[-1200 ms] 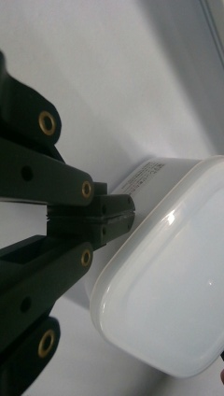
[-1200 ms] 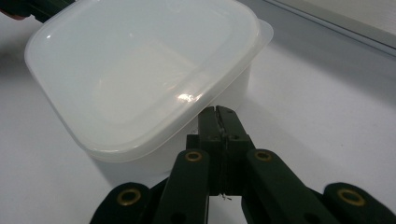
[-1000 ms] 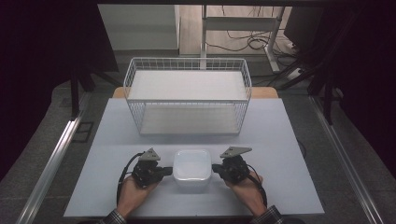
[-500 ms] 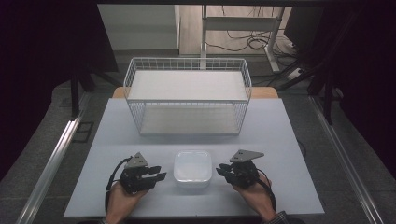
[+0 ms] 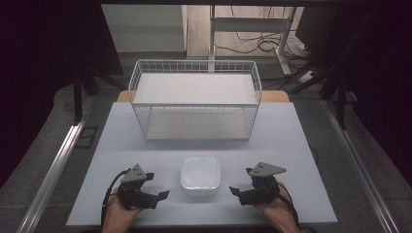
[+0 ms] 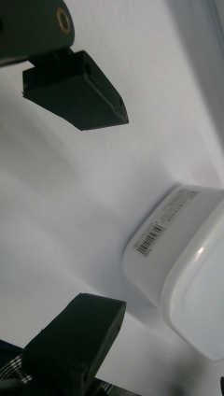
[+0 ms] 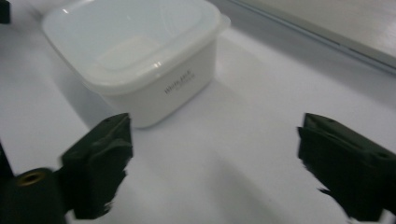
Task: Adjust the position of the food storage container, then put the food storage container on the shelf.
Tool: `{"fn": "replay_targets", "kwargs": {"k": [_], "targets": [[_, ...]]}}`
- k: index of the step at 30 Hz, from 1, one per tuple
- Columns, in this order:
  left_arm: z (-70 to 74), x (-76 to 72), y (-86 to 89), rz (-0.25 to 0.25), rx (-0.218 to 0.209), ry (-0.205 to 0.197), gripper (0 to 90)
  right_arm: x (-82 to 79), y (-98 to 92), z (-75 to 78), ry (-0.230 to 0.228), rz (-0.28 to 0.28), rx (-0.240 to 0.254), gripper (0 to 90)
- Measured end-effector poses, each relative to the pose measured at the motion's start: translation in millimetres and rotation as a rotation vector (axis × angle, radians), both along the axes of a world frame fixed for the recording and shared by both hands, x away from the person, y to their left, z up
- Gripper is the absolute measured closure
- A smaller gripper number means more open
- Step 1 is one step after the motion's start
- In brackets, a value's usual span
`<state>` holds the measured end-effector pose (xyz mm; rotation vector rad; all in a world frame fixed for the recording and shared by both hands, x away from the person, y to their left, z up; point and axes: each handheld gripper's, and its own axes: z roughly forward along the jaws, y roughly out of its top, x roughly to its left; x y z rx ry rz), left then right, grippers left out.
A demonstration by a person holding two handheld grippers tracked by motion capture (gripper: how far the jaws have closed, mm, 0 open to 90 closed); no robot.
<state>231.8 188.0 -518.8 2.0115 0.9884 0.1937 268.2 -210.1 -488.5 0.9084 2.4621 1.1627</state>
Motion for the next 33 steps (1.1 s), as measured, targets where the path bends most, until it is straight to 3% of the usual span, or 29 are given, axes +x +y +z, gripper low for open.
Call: {"fn": "replay_targets", "kwargs": {"k": [8,15,21,26,31,33], "targets": [[-5.9,3.2,-3.1,-0.038,-0.005,-0.008,3.6,2.7,3.1,-6.0,0.0,0.008,-0.017,2.7],[-6.6,4.4,-4.5,-0.017,-0.011,-0.061,1.1,6.7,1.0,-4.4,0.005,0.004,0.016,2.6],[-4.3,10.0,-9.8,-0.03,0.005,-0.038,1.6,9.8,4.7,-1.2,0.002,0.017,0.052,2.4],[-0.8,14.1,-14.0,-0.04,0.001,-0.026,1.6,12.8,10.4,1.0,0.011,0.024,0.055,2.2],[7.9,24.0,-19.0,-0.062,-0.047,-0.014,1.9,16.2,23.4,4.3,0.023,0.018,0.042,0.0],[11.8,29.5,-23.4,-0.067,-0.066,-0.009,2.2,18.2,27.6,5.5,0.029,0.008,0.059,0.0]]}}
